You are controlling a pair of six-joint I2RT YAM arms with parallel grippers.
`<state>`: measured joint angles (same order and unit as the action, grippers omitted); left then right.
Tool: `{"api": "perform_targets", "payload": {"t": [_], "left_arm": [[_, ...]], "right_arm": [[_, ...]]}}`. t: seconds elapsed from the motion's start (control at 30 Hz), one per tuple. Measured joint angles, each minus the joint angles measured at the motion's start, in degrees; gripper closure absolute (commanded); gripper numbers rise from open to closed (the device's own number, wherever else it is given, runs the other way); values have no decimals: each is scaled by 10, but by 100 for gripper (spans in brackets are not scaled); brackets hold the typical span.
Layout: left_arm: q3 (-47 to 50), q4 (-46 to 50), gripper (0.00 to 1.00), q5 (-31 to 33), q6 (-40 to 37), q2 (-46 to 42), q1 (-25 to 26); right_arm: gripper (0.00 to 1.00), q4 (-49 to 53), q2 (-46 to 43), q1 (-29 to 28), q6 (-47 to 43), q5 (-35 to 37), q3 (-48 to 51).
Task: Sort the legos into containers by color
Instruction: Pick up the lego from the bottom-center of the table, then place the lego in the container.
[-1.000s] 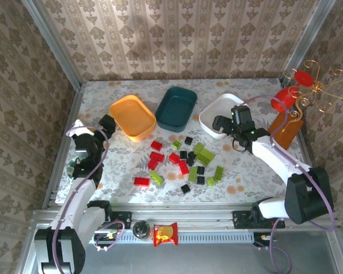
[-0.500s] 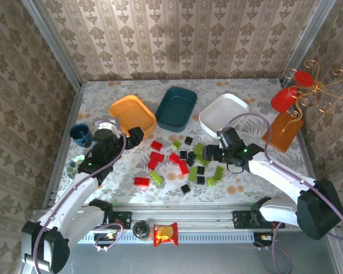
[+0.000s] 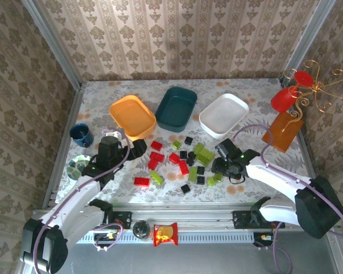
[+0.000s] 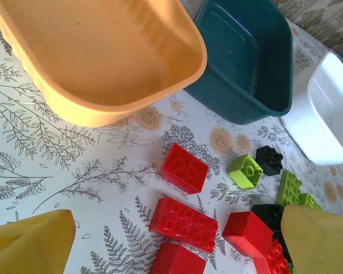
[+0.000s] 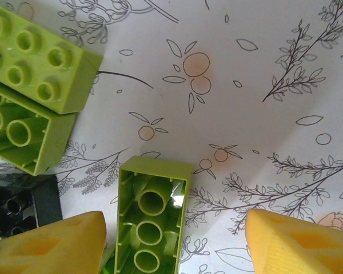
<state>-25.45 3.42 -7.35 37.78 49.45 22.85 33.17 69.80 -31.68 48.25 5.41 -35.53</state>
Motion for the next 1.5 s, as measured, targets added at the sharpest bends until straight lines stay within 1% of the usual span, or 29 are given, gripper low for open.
{"api": "perform_targets", "payload": {"t": [0.13,0.33,0.47,0.7,0.9,1.07,1.17,1.27,1.33,1.5], "left_arm": [[0,0,5,0,0,0,0],[0,0,5,0,0,0,0],[0,0,5,0,0,0,0],[0,1,4,0,0,0,0],[0,3,3,0,-1,0,0],[0,6,1,0,-1,0,0],[0,5,0,0,-1,0,0],[0,3,0,0,0,3,0],[-2,5,0,0,-1,12,0],[-18,40,0,1,-3,23,0]], "right_arm": [[40,-3,28,-4,14,1,-6],[40,-9,63,-15,19,2,-14],[48,-14,86,-20,23,2,-14],[66,-4,87,-20,25,10,-14],[72,-2,73,-8,6,5,-30],[72,1,33,34,-35,4,-109],[72,-11,38,70,-61,4,-179],[73,-37,79,95,-85,17,-253],[73,-56,127,104,-103,31,-301],[73,-83,230,117,-133,64,-368]]}}
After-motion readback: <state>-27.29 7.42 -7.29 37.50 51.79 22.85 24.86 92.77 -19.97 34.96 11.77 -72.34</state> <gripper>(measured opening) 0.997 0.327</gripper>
